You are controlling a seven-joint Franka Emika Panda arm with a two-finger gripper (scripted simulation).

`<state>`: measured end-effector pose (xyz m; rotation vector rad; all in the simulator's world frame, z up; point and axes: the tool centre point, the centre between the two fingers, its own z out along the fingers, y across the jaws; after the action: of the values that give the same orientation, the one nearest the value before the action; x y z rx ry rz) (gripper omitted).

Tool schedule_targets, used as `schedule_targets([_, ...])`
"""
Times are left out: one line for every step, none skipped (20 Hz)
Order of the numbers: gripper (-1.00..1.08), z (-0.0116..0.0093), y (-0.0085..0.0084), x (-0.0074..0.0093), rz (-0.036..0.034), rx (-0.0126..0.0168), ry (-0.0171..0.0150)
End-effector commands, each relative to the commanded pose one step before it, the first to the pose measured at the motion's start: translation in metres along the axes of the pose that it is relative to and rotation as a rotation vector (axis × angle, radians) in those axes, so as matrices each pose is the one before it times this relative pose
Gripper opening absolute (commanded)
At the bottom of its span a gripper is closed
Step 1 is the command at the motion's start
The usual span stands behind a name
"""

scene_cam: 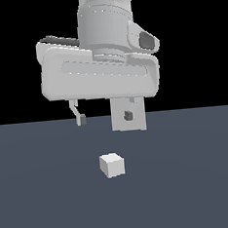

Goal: Plug the charger into the wall socket.

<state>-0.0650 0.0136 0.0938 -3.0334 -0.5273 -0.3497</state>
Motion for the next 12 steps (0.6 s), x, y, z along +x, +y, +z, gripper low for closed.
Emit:
schedule_targets([1.00, 0.00797, -0.00129, -0.00698, -0.02316, 0.00360, 0.01455])
schedule_targets([1.00, 0.00280, -0.00044, -0.00230, -0.00761, 0.00160, 0.00449])
schedule_targets([1.00, 0.00261, -0.00040, -0.00210, -0.00702, 0.00153, 0.00413])
schedule_targets([1.00, 0.00240, -0.00037, -0.00191, -0.00642, 0.00145, 0.00379])
schedule_targets([1.00, 0.00217, -0.00032, -0.00172, -0.00578, 0.00134, 0.00343])
schedule_targets([1.00, 0.00193, -0.00030, -0.00151, -0.00517, 0.00122, 0.00308])
schedule_targets([1.00, 0.00169, -0.00027, -0.00131, -0.00454, 0.00109, 0.00270])
schedule_targets([1.00, 0.00147, -0.00021, -0.00112, -0.00386, 0.00095, 0.00228])
schedule_targets([1.00, 0.00125, -0.00015, -0.00093, -0.00320, 0.00080, 0.00185])
schedule_targets([1.00, 0.00102, -0.00011, -0.00073, -0.00260, 0.00066, 0.00145])
schedule_targets([1.00, 0.00080, -0.00007, -0.00054, -0.00199, 0.00052, 0.00101])
schedule_targets([1.00, 0.00059, 0.00002, -0.00036, -0.00132, 0.00035, 0.00054])
